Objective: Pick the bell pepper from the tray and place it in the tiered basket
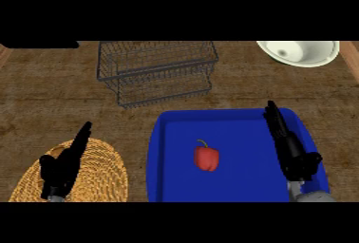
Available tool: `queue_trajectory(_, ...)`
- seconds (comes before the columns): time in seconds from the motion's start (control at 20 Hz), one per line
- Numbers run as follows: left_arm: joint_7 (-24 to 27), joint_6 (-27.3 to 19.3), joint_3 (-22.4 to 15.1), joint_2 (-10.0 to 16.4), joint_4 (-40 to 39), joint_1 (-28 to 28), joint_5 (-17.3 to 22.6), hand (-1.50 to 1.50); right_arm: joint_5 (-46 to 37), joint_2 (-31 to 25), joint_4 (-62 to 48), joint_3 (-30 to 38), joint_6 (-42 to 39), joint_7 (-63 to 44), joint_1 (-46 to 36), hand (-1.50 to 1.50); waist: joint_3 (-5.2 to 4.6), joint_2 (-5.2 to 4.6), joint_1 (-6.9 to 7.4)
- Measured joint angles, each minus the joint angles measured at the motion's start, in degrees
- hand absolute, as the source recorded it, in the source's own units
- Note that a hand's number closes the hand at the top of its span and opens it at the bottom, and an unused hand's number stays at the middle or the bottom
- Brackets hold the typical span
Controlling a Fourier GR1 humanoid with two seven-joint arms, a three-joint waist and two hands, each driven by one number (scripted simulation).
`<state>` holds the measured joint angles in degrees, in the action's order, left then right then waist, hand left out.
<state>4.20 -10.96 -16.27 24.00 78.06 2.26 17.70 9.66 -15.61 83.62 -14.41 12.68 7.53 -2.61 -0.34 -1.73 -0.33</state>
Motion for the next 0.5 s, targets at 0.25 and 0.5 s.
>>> queue_trajectory(0.25, -3.5, -2.3, 0.7, 5.3, 12.5, 7.6, -2.6, 0.0, 2.8, 0.3, 5.8, 0.8, -3.3, -0.3, -5.5, 1.5, 1.69, 2.27, 0.45)
queue_trajectory(0.5, -2.8, -7.5, 0.3, 0.5, 15.5, 0.5, -5.4, 0.0, 7.6, 2.7, 8.4, 4.6, -2.3, -1.9, -9.5, -1.5, 1.1, 2.35, -0.94)
